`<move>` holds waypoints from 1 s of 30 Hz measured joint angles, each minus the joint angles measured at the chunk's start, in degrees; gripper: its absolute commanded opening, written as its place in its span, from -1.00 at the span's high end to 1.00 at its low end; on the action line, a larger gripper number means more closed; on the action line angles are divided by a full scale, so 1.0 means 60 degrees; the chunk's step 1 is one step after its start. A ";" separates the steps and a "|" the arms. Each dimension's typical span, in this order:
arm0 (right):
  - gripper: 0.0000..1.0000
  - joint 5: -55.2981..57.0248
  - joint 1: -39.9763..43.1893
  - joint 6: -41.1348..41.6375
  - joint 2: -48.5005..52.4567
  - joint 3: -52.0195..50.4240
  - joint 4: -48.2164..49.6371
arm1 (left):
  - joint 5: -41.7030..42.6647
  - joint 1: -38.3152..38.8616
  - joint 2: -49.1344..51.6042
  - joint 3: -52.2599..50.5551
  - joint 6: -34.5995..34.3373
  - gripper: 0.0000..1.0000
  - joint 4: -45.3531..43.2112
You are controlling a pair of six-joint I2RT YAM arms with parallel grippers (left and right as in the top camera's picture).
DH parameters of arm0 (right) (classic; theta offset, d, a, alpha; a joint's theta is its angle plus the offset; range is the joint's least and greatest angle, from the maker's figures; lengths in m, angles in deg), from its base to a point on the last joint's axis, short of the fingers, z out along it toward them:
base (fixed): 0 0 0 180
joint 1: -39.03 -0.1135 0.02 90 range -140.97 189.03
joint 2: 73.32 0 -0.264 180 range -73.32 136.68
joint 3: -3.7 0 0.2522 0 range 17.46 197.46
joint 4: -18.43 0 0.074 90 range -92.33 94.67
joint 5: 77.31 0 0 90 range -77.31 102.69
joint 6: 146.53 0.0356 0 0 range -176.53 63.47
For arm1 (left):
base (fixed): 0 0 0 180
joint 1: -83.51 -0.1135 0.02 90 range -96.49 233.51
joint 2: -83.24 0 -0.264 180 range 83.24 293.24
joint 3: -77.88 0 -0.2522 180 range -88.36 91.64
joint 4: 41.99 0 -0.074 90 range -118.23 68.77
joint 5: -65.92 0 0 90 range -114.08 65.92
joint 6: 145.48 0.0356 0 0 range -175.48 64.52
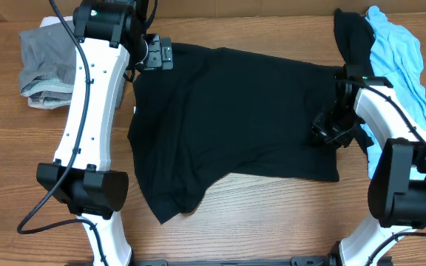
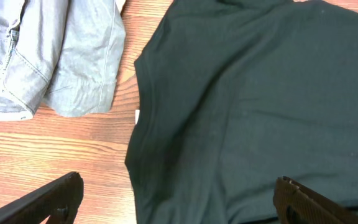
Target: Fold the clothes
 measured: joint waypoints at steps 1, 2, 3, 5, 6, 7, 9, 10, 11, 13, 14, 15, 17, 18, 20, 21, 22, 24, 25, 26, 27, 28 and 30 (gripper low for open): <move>0.22 0.0000 0.0000 0.0004 0.0000 -0.0073 0.0117 | 0.0000 0.0000 0.0000 0.0000 0.0000 -1.00 -0.0015; 0.22 0.0000 0.0000 0.0004 0.0000 -0.0142 0.0226 | 0.0000 0.0000 0.0000 0.0000 0.0000 -1.00 -0.0018; 0.22 -0.0004 0.0004 -0.0004 0.0000 -0.0193 0.0295 | 0.0000 0.0000 0.0000 0.0000 0.0000 -1.00 -0.0018; 0.22 0.0000 0.0000 0.0000 0.0000 -0.0288 0.0393 | 0.0000 0.0000 0.0000 0.0000 0.0000 -0.99 -0.0022; 0.22 0.0004 0.0000 0.0000 0.0000 -0.0328 0.0397 | 0.0000 0.0000 0.0000 0.0000 0.0000 -1.00 -0.0022; 0.22 0.0000 0.0000 0.0004 0.0000 -0.0364 0.0397 | 0.0000 0.0000 0.0000 0.0000 0.0000 -0.99 -0.0022; 0.24 0.0004 0.0000 -0.0004 0.0000 -0.0401 0.0397 | 0.0000 0.0000 0.0000 0.0000 0.0000 -1.00 -0.0022; 0.24 0.0000 0.0000 0.0004 0.0000 -0.0404 0.0401 | 0.0000 0.0000 0.0000 0.0000 0.0000 -1.00 -0.0022; 0.24 0.0004 0.0004 0.0004 0.0000 -0.0408 0.0401 | 0.0000 0.0000 0.0000 0.0000 0.0000 -1.00 -0.0022; 0.25 0.0004 0.0000 0.0000 0.0000 -0.0408 0.0386 | 0.0000 0.0000 0.0000 0.0000 0.0000 -1.00 -0.0022; 0.25 0.0000 0.0004 0.0000 0.0000 -0.0408 0.0375 | 0.0000 0.0000 0.0000 0.0000 0.0000 -1.00 -0.0022; 0.32 0.0004 0.0000 0.0004 0.0000 -0.0408 0.0361 | 0.0000 0.0000 0.0000 0.0000 0.0004 -0.99 -0.0022; 0.45 0.0007 0.0000 -0.0011 0.0000 -0.0412 0.0321 | 0.0000 0.0000 0.0000 0.0000 0.0022 -1.00 -0.0022; 0.52 0.0011 0.0000 -0.0018 0.0000 -0.0412 0.0313 | 0.0000 0.0000 0.0000 0.0000 0.0025 -1.00 -0.0022; 0.67 0.0007 0.0000 -0.0029 0.0000 -0.0412 0.0284 | 0.0000 0.0000 0.0000 0.0000 0.0025 -1.00 -0.0026; 0.72 0.0007 0.0000 -0.0040 0.0000 -0.0412 0.0273 | 0.0000 0.0000 0.0000 0.0000 0.0025 -1.00 -0.0029; 0.75 0.0018 0.0000 -0.0033 0.0000 -0.0415 0.0262 | 0.0000 0.0000 0.0000 0.0000 0.0025 -0.99 -0.0029; 0.92 0.0033 0.0000 -0.0004 0.0000 -0.0415 0.0266 | 0.0000 0.0000 0.0000 0.0000 0.0025 -1.00 -0.0036; 0.92 0.0036 0.0000 -0.0018 0.0000 -0.0415 0.0259 | 0.0000 0.0000 0.0000 0.0000 0.0025 -1.00 -0.0040; 0.92 0.0036 0.0000 0.0004 0.0000 -0.0415 0.0259 | 0.0000 0.0000 0.0000 0.0000 0.0025 -1.00 -0.0044; 0.92 0.0040 0.0000 -0.0011 0.0000 -0.0415 0.0255 | 0.0000 0.0000 0.0000 0.0000 0.0025 -1.00 -0.0047; 0.92 0.0040 0.0000 0.0000 0.0000 -0.0415 0.0248 | 0.0000 0.0000 0.0000 0.0000 0.0025 -0.99 -0.0051; 0.92 0.0047 0.0000 -0.0004 0.0000 -0.0415 0.0240 | 0.0000 0.0000 0.0000 0.0000 0.0025 -0.99 -0.0051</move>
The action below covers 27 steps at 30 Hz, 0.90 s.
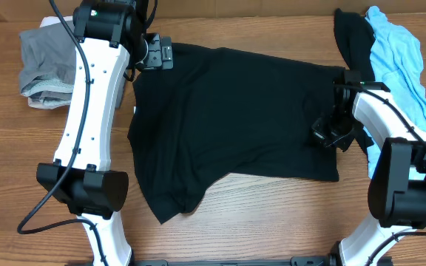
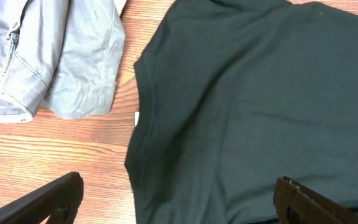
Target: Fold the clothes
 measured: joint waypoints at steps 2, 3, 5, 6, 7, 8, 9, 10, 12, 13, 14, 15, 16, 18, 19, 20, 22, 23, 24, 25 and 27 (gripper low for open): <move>0.92 0.0018 0.0000 0.0000 0.0000 0.0000 -0.0095 | 0.0000 0.0000 0.0000 0.0000 0.0000 -1.00 0.0000; 0.92 0.0033 0.0000 0.0000 0.0000 0.0000 -0.0219 | 0.0000 0.0000 0.0000 0.0000 0.0000 -0.99 0.0000; 0.92 0.0044 0.0000 0.0004 0.0000 0.0040 -0.0579 | 0.0000 0.0000 0.0000 0.0000 0.0000 -1.00 0.0000; 0.92 0.0055 0.0000 0.0000 0.0000 0.0087 -0.0845 | 0.0000 0.0000 0.0000 0.0000 0.0004 -1.00 -0.0004; 0.92 0.0055 0.0000 0.0004 0.0000 0.0164 -0.1060 | 0.0000 0.0000 0.0000 0.0000 0.0000 -0.99 -0.0004; 0.92 0.0055 0.0000 0.0000 0.0000 0.0277 -0.1333 | 0.0000 0.0000 0.0000 0.0000 0.0000 -1.00 -0.0004; 0.92 0.0055 0.0000 0.0000 0.0000 0.0386 -0.1457 | 0.0000 0.0000 0.0000 0.0000 0.0000 -1.00 -0.0004; 0.92 0.0055 0.0000 0.0000 -0.0022 0.0477 -0.1639 | 0.0000 0.0000 0.0000 0.0000 0.0004 -1.00 -0.0004; 0.92 0.0062 0.0000 0.0000 -0.0157 0.0619 -0.2000 | 0.0000 0.0000 0.0000 0.0000 0.0007 -1.00 -0.0004; 0.92 0.0073 0.0000 -0.0007 -0.0299 0.0645 -0.2204 | 0.0000 0.0000 0.0000 0.0000 0.0007 -1.00 -0.0004; 0.92 0.0106 0.0000 -0.0004 -0.0474 0.0648 -0.2422 | 0.0000 0.0000 0.0000 0.0000 0.0007 -0.99 -0.0004; 0.92 0.0138 0.0000 -0.0007 -0.0627 0.0648 -0.2626 | -0.0004 0.0000 0.0000 0.0000 0.0011 -1.00 -0.0004; 0.92 0.0168 0.0000 -0.0004 -0.0874 0.0648 -0.2867 | -0.0004 0.0000 0.0000 0.0000 0.0011 -1.00 -0.0004; 0.92 0.0204 0.0000 -0.0004 -0.1184 0.0648 -0.3147 | -0.0007 -0.0018 0.0000 0.0000 0.0025 -1.00 0.0004; 0.92 0.0211 0.0000 -0.0004 -0.1348 0.0648 -0.3264 | -0.0007 -0.0029 0.0000 0.0000 0.0033 -0.99 0.0011; 0.92 0.0219 0.0000 -0.0007 -0.1494 0.0648 -0.3366 | -0.0011 -0.0044 0.0000 0.0000 0.0033 -1.00 0.0029; 0.92 0.0226 0.0000 -0.0004 -0.1891 0.0645 -0.3639 | -0.0036 -0.0091 0.0000 0.0000 0.0040 -0.99 0.0087; 0.92 0.0233 0.0000 0.0000 -0.2102 0.0627 -0.3752 | -0.0040 -0.0109 0.0000 0.0000 0.0044 -1.00 0.0142; 0.92 0.0240 0.0000 0.0004 -0.2331 0.0583 -0.3836 | -0.0044 -0.0153 0.0000 0.0000 0.0051 -1.00 0.0197; 0.92 0.0237 0.0000 0.0011 -0.2619 0.0506 -0.3942 | -0.0047 -0.0175 0.0000 0.0000 0.0073 -1.00 0.0291; 0.92 0.0237 0.0000 0.0055 -0.3242 0.0310 -0.4113 | -0.0066 -0.0233 0.0000 0.0000 0.0157 -1.00 0.0492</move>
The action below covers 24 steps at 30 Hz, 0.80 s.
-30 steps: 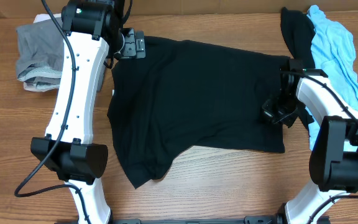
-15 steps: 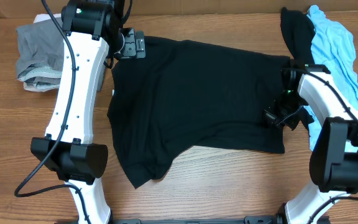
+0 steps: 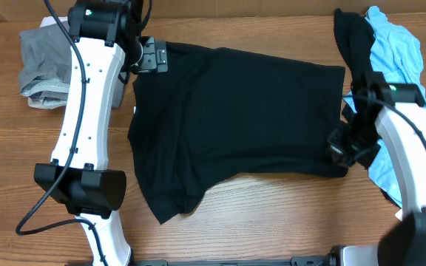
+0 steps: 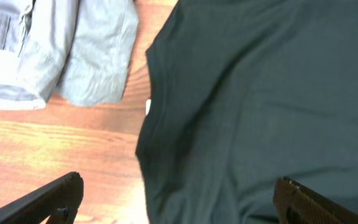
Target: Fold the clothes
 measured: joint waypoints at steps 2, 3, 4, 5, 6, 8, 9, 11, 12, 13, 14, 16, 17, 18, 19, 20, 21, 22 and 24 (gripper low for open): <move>0.92 0.0000 0.0000 0.0058 -0.0721 -0.0317 -0.0127 | -0.0004 -0.0047 0.0000 0.0000 0.0058 -1.00 0.0233; 0.92 -0.0007 0.0000 0.0117 -0.1053 -0.0495 -0.0222 | -0.0004 -0.0062 0.0000 0.0000 0.0066 -0.99 0.0342; 0.92 -0.0022 0.0004 0.0193 -0.1490 -0.0787 -0.0284 | -0.0007 -0.0066 0.0000 0.0000 0.0069 -1.00 0.0441; 0.92 -0.0058 0.0000 0.0244 -0.1803 -0.1042 -0.0368 | -0.0007 -0.0076 0.0000 0.0000 0.0095 -1.00 0.0521; 0.92 -0.0146 0.0000 0.0273 -0.2116 -0.1330 -0.0412 | -0.0007 -0.0076 0.0000 -0.0004 0.0095 -1.00 0.0590; 0.92 -0.0382 0.0000 0.0368 -0.2696 -0.2011 -0.0452 | -0.0007 -0.0076 0.0000 -0.0004 0.0098 -1.00 0.0670; 0.92 -0.0484 0.0000 0.0423 -0.2903 -0.2320 -0.0452 | -0.0004 -0.0076 0.0000 -0.0004 0.0098 -1.00 0.0718; 0.92 -0.0780 0.0000 0.0543 -0.3257 -0.2954 -0.0448 | -0.0004 -0.0076 0.0000 -0.0004 0.0098 -1.00 0.0776; 0.92 -0.0871 0.0000 0.0670 -0.3410 -0.3246 -0.0459 | -0.0004 -0.0076 0.0000 -0.0004 0.0098 -0.99 0.0776; 0.92 -0.0976 0.0000 0.0798 -0.3588 -0.3574 -0.0514 | -0.0007 -0.0076 0.0000 -0.0004 0.0098 -1.00 0.0772; 0.92 -0.1045 0.0000 0.0903 -0.3712 -0.3789 -0.0568 | -0.0007 -0.0076 0.0000 -0.0007 0.0098 -0.99 0.0780; 0.90 -0.1126 0.0000 0.1188 -0.4003 -0.4131 -0.0659 | -0.0007 -0.0076 0.0000 -0.0007 0.0098 -1.00 0.0772; 0.83 -0.1133 0.0000 0.1322 -0.4138 -0.4218 -0.0699 | -0.0004 -0.0076 0.0000 -0.0007 0.0098 -1.00 0.0776; 0.74 -0.1129 0.0000 0.1501 -0.4269 -0.4255 -0.0729 | -0.0004 -0.0076 0.0000 -0.0007 0.0098 -0.99 0.0772; 0.64 -0.1104 0.0000 0.1603 -0.4360 -0.4255 -0.0750 | -0.0007 -0.0076 0.0004 -0.0007 0.0098 -1.00 0.0769; 0.53 -0.1089 0.0000 0.1730 -0.4462 -0.4255 -0.0761 | -0.0007 -0.0076 0.0004 -0.0007 0.0098 -1.00 0.0761; 0.42 -0.1064 0.0000 0.1840 -0.4539 -0.4255 -0.0769 | -0.0007 -0.0076 0.0000 -0.0007 0.0098 -1.00 0.0761; 0.33 -0.1027 0.0000 0.1905 -0.4575 -0.4255 -0.0750 | -0.0007 -0.0076 0.0000 -0.0007 0.0098 -1.00 0.0739; 0.28 -0.0984 0.0000 0.1978 -0.4612 -0.4255 -0.0688 | -0.0004 -0.0076 0.0004 -0.0007 0.0106 -1.00 0.0667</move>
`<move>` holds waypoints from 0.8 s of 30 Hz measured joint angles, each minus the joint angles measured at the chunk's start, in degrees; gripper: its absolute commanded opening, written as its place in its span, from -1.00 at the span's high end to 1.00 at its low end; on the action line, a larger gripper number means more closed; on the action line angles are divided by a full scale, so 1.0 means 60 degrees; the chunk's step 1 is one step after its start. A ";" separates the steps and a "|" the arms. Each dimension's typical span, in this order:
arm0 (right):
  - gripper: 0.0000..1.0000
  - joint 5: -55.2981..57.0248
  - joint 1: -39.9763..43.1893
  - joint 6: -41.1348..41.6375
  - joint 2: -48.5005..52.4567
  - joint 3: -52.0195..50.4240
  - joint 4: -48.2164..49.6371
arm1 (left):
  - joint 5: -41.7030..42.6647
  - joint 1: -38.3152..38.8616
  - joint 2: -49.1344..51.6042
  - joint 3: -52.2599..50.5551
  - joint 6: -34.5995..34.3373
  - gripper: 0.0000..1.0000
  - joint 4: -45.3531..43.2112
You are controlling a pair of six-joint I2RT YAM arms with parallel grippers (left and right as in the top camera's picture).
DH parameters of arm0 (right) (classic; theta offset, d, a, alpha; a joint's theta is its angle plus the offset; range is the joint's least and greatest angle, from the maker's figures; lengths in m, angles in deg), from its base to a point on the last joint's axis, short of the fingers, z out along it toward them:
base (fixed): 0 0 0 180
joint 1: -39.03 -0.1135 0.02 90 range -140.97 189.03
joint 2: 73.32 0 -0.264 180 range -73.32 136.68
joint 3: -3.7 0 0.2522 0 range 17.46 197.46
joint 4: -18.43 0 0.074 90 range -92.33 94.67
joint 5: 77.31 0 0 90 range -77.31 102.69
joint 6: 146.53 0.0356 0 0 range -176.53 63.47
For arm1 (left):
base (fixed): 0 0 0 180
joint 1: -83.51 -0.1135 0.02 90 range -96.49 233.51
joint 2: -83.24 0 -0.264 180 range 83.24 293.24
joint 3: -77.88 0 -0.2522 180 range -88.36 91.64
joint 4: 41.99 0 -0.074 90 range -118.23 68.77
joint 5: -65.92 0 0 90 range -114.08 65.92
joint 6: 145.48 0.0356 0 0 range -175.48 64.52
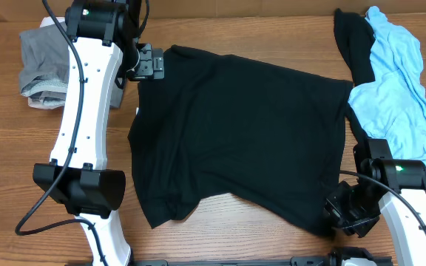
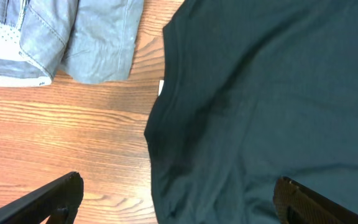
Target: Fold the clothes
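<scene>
A black T-shirt (image 1: 235, 133) lies spread across the wooden table (image 1: 220, 244). My left gripper (image 1: 152, 65) hovers at its far left corner. In the left wrist view it (image 2: 178, 202) is open, with the fingers (image 2: 58, 196) wide apart over the shirt's left edge (image 2: 160, 124) and bare wood. A small white tag (image 2: 161, 87) shows at that edge. My right gripper (image 1: 346, 213) sits at the shirt's near right corner, shut on the cloth, which runs straight up to it.
Folded grey shorts (image 1: 39, 63) lie at the far left, also seen in the left wrist view (image 2: 73, 37). A light blue garment (image 1: 398, 96) and another black one (image 1: 350, 33) are heaped at the far right. The right arm's base stands near the front edge.
My right gripper has moved from the shirt's right edge at mid-table to near the front edge. The shirt's right corner came with it, lengthening that side. The left gripper shifted slightly and stays open.
My right gripper sat on the shirt's right hem at mid-table for the first two moments, while the left hung open over the far left corner. Then the right one was a little nearer and further right with the hem. Now it holds that corner near the front.
</scene>
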 measured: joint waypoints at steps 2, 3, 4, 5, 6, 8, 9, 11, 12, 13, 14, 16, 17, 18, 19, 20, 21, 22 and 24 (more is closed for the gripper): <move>0.28 0.0058 0.0000 -0.0033 -0.0004 0.0000 0.0098 | 0.0004 0.0000 0.0000 0.0000 0.0025 -0.99 -0.0051; 0.27 0.0058 0.0000 -0.0076 -0.0004 0.0000 0.0182 | 0.0007 0.0000 -0.0004 0.0000 0.0029 -1.00 -0.0073; 0.21 0.0058 0.0000 -0.0175 -0.0004 0.0004 0.0262 | 0.0004 0.0000 0.0000 0.0000 0.0029 -1.00 -0.0098; 0.02 0.0055 0.0000 -0.0280 -0.0004 0.0018 0.0361 | 0.0007 0.0000 0.0000 0.0000 0.0033 -0.99 -0.0131; -0.17 0.0047 0.0000 -0.0426 -0.0004 0.0080 0.0506 | 0.0007 0.0000 0.0000 0.0000 0.0033 -1.00 -0.0149; -0.68 0.0022 0.0000 -0.0834 -0.0004 0.0379 0.0874 | 0.0015 0.0000 0.0000 -0.0004 0.0084 -1.00 -0.0324; -0.75 -0.0018 0.0000 -0.1009 0.0000 0.0612 0.1173 | 0.0051 0.0000 0.0000 -0.0004 0.0178 -0.99 -0.0477; -0.79 -0.0091 0.0000 -0.1479 0.0040 0.1228 0.2007 | 0.0178 0.0000 0.0004 -0.0004 0.0386 -1.00 -0.0860; -0.81 -0.0135 0.0000 -0.1610 0.0109 0.1530 0.2346 | 0.0295 0.0000 0.0015 -0.0004 0.0543 -1.00 -0.1147; -0.80 -0.0193 0.0000 -0.1759 0.0222 0.1825 0.2634 | 0.0452 0.0004 0.0044 -0.0004 0.0725 -1.00 -0.1392; -0.82 -0.0233 0.0000 -0.1894 0.0379 0.2080 0.2903 | 0.0663 0.0007 0.0102 -0.0004 0.0965 -1.00 -0.1639; -0.85 -0.0321 0.0000 -0.2215 0.0863 0.2488 0.3384 | 0.0998 0.0044 0.0310 0.0000 0.1355 -1.00 -0.1920; -0.87 -0.0346 0.0000 -0.2353 0.1191 0.2634 0.3603 | 0.1133 0.0069 0.0463 0.0000 0.1515 -1.00 -0.2018; -0.89 -0.0379 0.0000 -0.2528 0.1625 0.2772 0.3869 | 0.1228 0.0102 0.0623 0.0000 0.1632 -1.00 -0.2076; -0.89 -0.0393 0.0000 -0.2645 0.2040 0.2878 0.4065 | 0.1326 0.0149 0.0871 0.0000 0.1770 -1.00 -0.2153; -0.90 -0.0397 0.0000 -0.2739 0.2448 0.2969 0.4215 | 0.1392 0.0182 0.1126 -0.0004 0.1894 -1.00 -0.2208; -0.91 -0.0375 0.0000 -0.2849 0.3027 0.3100 0.4459 | 0.1450 0.0233 0.1402 -0.0004 0.1985 -1.00 -0.2269; -0.92 -0.0346 0.0000 -0.2922 0.3504 0.3217 0.4626 | 0.1497 0.0262 0.1668 -0.0004 0.2065 -1.00 -0.2346; -0.92 -0.0193 0.0000 -0.3075 0.4401 0.3417 0.4921 | 0.1566 0.0335 0.2240 -0.0004 0.2226 -1.00 -0.2521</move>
